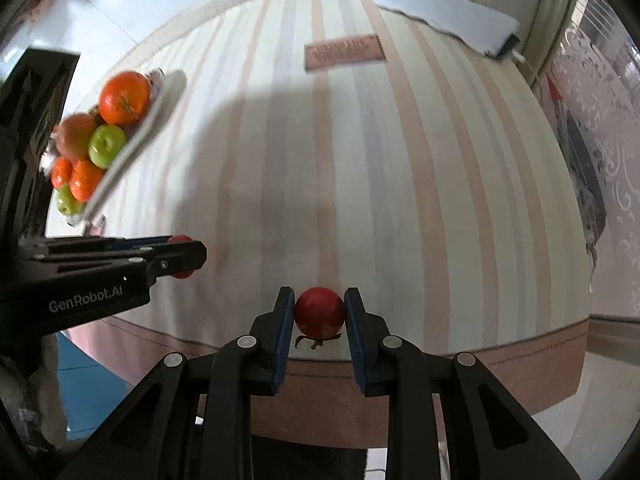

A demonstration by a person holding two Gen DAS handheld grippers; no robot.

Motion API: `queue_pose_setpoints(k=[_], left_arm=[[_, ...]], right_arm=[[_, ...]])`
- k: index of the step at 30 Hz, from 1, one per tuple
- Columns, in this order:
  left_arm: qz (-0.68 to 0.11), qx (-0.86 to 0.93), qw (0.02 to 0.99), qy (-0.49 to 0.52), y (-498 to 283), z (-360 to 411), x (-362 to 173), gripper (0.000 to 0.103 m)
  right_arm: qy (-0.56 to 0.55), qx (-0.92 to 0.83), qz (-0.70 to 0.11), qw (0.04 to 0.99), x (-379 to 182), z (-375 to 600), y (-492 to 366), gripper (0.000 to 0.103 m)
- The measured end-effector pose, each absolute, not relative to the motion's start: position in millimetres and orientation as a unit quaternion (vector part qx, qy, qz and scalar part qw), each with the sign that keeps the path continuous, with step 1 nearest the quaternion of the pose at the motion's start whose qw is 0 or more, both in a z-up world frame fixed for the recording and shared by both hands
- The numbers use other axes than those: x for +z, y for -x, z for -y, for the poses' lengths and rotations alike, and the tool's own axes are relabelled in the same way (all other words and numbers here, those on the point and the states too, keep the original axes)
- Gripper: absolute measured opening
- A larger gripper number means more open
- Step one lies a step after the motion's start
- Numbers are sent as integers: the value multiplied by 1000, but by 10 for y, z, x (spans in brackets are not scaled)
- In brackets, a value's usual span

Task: Organize fruits
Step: 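Lower both cherry tomatoes onto the plate and open both tools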

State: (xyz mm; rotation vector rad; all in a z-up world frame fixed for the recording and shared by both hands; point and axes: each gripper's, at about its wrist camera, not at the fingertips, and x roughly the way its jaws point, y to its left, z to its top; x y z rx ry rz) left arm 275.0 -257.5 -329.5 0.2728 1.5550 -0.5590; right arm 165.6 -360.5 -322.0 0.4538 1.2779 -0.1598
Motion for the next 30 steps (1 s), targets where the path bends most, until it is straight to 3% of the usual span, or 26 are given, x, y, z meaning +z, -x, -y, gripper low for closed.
queue_pose_setpoints(k=[16,30], left_arm=[[-633,-133,762,25,-3491,1091,-2308,25],[-641,-64,760,86,-4118,68,-2525,25]], right_arm=[[-271,88,-530,799,-2736,2937,-3186,28],[-318,94,-562,758,-3338,2635,-4156,28]])
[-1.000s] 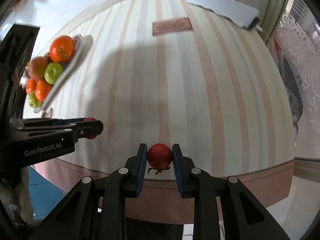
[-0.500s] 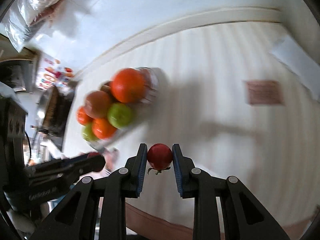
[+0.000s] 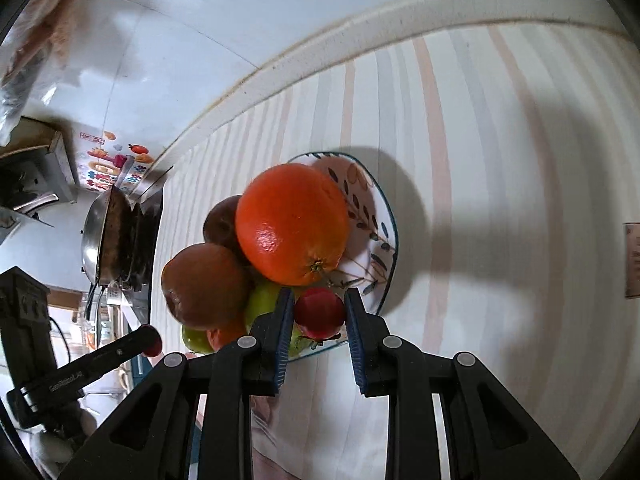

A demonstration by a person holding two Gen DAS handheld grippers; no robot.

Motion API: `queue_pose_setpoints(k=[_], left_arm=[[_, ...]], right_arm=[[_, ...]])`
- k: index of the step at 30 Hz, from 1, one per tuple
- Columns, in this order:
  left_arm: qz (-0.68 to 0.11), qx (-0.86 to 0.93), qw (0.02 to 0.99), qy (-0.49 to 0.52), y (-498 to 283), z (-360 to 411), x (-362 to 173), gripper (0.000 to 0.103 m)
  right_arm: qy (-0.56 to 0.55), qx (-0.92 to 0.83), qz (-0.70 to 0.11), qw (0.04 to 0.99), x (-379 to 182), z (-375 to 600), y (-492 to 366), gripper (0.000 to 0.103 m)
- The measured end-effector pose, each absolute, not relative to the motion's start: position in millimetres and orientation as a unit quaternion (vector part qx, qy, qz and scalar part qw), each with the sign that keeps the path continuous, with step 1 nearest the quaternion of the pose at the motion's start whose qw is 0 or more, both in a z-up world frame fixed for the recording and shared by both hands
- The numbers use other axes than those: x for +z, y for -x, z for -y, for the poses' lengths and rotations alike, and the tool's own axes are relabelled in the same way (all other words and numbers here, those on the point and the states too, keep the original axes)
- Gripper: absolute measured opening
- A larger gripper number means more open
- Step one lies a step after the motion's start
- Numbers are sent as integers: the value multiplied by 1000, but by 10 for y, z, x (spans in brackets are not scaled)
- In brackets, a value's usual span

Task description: Organize fruits

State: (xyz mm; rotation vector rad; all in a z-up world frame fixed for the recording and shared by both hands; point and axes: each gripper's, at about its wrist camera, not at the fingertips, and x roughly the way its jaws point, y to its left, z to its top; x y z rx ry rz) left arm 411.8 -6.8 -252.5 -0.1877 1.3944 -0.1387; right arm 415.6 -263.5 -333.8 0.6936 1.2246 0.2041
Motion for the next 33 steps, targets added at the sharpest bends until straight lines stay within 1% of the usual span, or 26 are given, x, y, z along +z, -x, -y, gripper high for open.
queue_pose_setpoints(k=[6,7,8,10,15,17,19,22,24,25,26,28,31,33], left_arm=[[-660,-76,738,114,-4204,34,-2785,25],[-662,-76,737,116,-4205,33,-2798,25],[-663,-76,736,117,-4212,34,-2823,25],[-661,-76,738,115,-4231,47,-2837,25],[-660,-77,740,105,-4259,74,-2870,25],[-661,-76,740,100,-4271,88,-2877,25],[-664,-72,738,101,-4284,84,-2893,26],[-667,-60,736,104,-4287,58,-2878,29],[-664,-48,739,102,-4286,40,-2844,36],[-657,-56,745,101,-4284,28,-2829,47],[-656,-55,746,101,-4279,13,-2818,60],[-653,-46,749,97,-4260,-28,-2795,75],[-641,-40,760,94,-4184,-80,-2717,78],[-632,-34,769,95,-4077,-123,-2629,84]], right_arm=[[-329,96,-579,740,-3525,2545,-4247,29],[-333,93,-581,737,-3546,2555,-4241,35],[-336,92,-581,736,-3562,2589,-4214,44],[-340,93,-577,737,-3570,2589,-4222,51],[-322,94,-572,748,-3480,2590,-4211,56],[-316,94,-570,752,-3427,2607,-4206,65],[-311,96,-568,756,-3387,2599,-4200,70],[-302,94,-565,762,-3329,2602,-4189,84],[-298,90,-564,765,-3292,2613,-4168,87],[-296,88,-564,766,-3271,2616,-4158,89],[-293,85,-563,768,-3248,2626,-4146,91],[-286,79,-561,772,-3199,2655,-4105,93],[-264,77,-558,783,-3082,2665,-4025,94],[-239,74,-559,791,-2986,2639,-3964,96]])
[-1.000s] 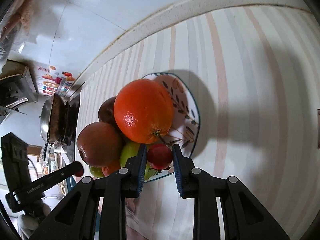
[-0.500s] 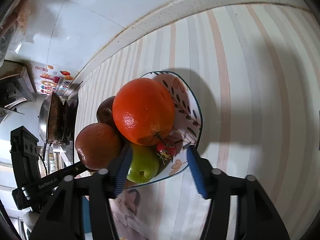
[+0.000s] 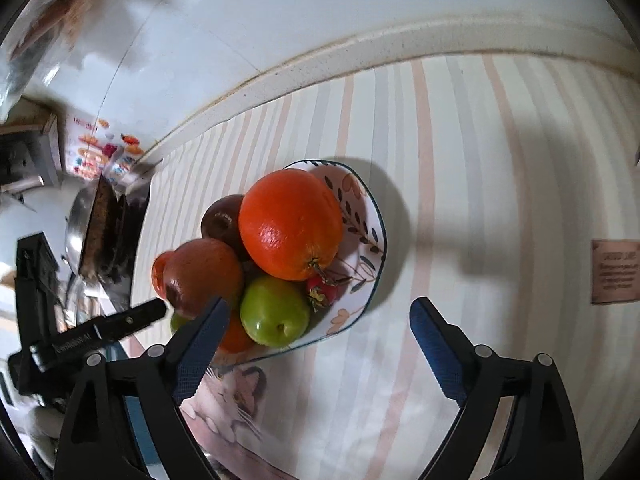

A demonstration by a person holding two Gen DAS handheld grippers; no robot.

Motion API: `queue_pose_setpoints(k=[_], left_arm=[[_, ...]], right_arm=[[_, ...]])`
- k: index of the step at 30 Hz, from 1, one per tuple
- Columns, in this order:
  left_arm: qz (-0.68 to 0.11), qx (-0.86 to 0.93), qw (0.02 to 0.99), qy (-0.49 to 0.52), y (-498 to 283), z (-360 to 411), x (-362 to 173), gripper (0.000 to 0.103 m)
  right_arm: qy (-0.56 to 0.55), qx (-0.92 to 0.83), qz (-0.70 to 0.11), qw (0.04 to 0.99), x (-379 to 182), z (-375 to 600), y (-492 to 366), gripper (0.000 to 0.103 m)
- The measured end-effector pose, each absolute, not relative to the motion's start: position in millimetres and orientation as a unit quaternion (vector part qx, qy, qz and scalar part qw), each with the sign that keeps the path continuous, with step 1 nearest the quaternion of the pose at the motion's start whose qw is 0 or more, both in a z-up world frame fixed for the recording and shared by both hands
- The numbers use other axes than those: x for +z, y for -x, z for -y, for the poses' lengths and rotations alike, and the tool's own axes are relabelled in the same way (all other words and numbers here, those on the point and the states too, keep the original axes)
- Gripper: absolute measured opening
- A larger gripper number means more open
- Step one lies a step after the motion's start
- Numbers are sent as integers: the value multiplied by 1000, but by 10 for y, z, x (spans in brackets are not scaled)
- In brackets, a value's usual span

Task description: Organize fruits

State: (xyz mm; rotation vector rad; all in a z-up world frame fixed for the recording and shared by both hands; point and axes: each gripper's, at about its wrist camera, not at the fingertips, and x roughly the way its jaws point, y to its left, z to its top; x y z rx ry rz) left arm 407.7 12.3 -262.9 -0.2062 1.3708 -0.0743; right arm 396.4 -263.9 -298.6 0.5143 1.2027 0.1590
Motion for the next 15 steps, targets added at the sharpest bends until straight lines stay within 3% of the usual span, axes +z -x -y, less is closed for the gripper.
queue_pose_setpoints(k=[15], left_arm=[[-568,38,821,51,-2987,-39,-2005,85]], right_arm=[[-43,67,-519,851,-1863,2216,-3241,100]])
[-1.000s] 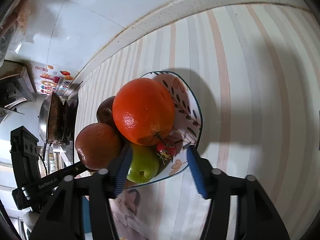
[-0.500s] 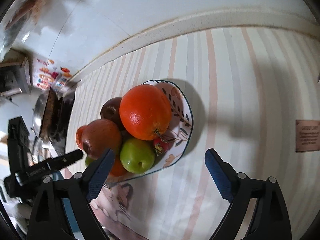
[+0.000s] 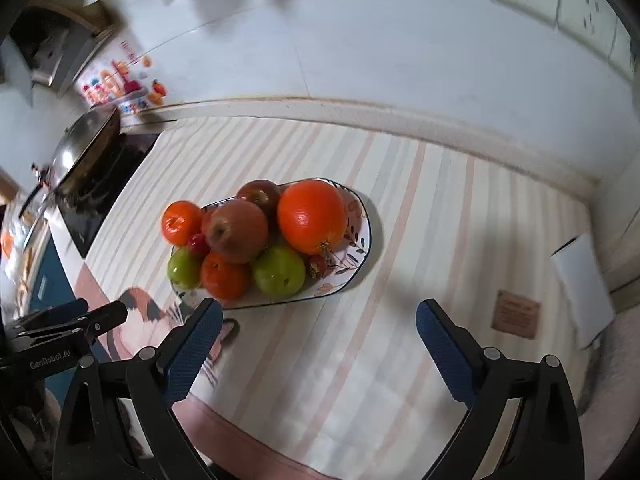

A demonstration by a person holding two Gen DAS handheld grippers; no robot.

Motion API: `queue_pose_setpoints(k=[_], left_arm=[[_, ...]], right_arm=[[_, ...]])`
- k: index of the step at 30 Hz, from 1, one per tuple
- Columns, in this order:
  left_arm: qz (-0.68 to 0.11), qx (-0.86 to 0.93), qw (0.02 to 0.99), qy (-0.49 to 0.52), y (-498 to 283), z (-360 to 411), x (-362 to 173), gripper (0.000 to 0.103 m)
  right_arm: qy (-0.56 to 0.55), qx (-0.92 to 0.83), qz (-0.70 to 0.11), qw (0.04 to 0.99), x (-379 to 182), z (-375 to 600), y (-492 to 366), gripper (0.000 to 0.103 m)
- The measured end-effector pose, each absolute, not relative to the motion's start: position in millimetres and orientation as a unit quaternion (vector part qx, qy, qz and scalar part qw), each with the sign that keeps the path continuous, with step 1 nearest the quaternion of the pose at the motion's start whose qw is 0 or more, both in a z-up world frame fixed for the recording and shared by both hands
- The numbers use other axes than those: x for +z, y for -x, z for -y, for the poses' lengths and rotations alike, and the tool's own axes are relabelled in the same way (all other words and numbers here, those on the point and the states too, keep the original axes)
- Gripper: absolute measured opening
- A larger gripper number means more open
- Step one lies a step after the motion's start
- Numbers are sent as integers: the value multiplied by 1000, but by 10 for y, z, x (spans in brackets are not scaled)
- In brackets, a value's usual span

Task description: Organize fruits

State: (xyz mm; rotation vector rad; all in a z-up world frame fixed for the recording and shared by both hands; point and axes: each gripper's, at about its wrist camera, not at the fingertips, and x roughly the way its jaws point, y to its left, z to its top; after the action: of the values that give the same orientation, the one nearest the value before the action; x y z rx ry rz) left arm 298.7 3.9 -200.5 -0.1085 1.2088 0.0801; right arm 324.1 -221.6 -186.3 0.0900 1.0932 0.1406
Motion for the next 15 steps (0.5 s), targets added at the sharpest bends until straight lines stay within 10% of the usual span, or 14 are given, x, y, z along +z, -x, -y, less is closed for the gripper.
queue_pose_setpoints(k=[15], left_arm=[[-472,13,881,30,-1945,50,-1025,85]], right_arm=[[-45,61,-445,892,-762,2065,-2016,100]])
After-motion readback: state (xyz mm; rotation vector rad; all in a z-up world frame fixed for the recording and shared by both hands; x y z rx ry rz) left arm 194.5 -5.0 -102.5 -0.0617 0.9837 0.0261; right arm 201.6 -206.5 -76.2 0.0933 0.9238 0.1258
